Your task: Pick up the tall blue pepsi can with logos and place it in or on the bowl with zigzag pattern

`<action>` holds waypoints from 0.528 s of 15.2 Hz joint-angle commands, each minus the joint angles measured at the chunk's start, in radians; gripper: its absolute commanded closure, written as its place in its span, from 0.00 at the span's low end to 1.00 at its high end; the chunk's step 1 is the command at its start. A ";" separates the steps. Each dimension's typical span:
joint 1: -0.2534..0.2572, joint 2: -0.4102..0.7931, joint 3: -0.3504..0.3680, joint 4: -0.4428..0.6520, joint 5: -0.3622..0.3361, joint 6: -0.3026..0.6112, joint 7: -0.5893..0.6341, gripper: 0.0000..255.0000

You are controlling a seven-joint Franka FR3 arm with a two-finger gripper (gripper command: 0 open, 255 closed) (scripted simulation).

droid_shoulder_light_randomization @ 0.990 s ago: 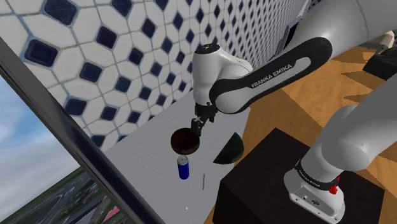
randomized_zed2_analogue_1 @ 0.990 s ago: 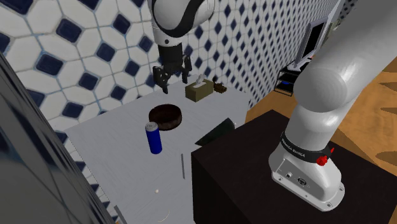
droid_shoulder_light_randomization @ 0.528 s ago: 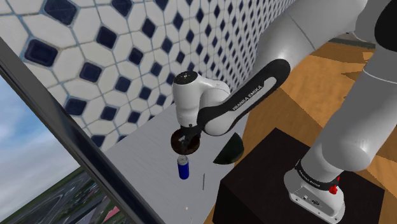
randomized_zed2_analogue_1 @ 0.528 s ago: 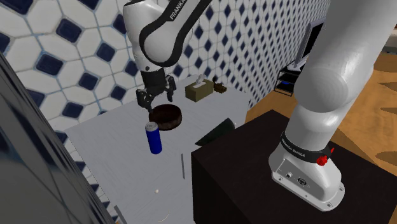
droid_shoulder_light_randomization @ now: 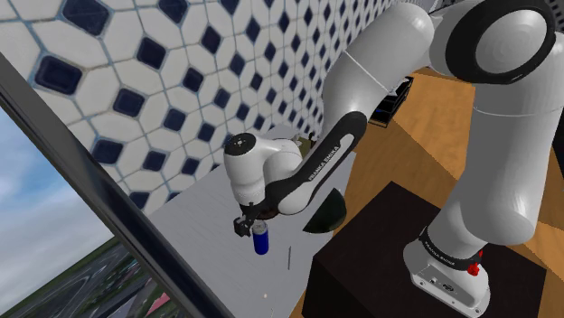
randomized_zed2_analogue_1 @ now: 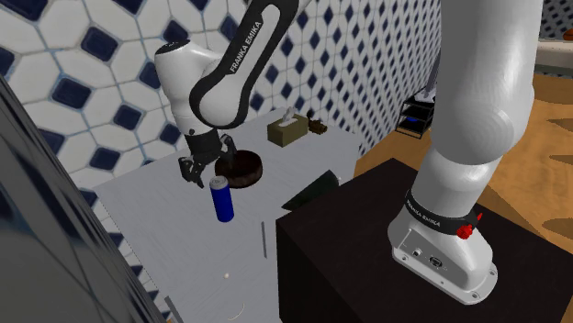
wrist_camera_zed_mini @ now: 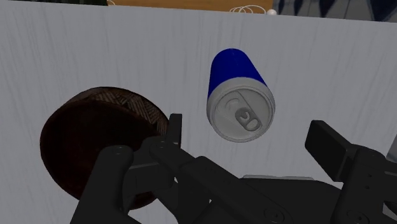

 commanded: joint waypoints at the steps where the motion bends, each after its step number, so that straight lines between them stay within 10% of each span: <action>1: 0.009 0.029 -0.015 0.006 -0.026 0.019 0.016 0.00; 8: 0.024 0.071 -0.041 0.010 -0.064 0.053 0.042 0.00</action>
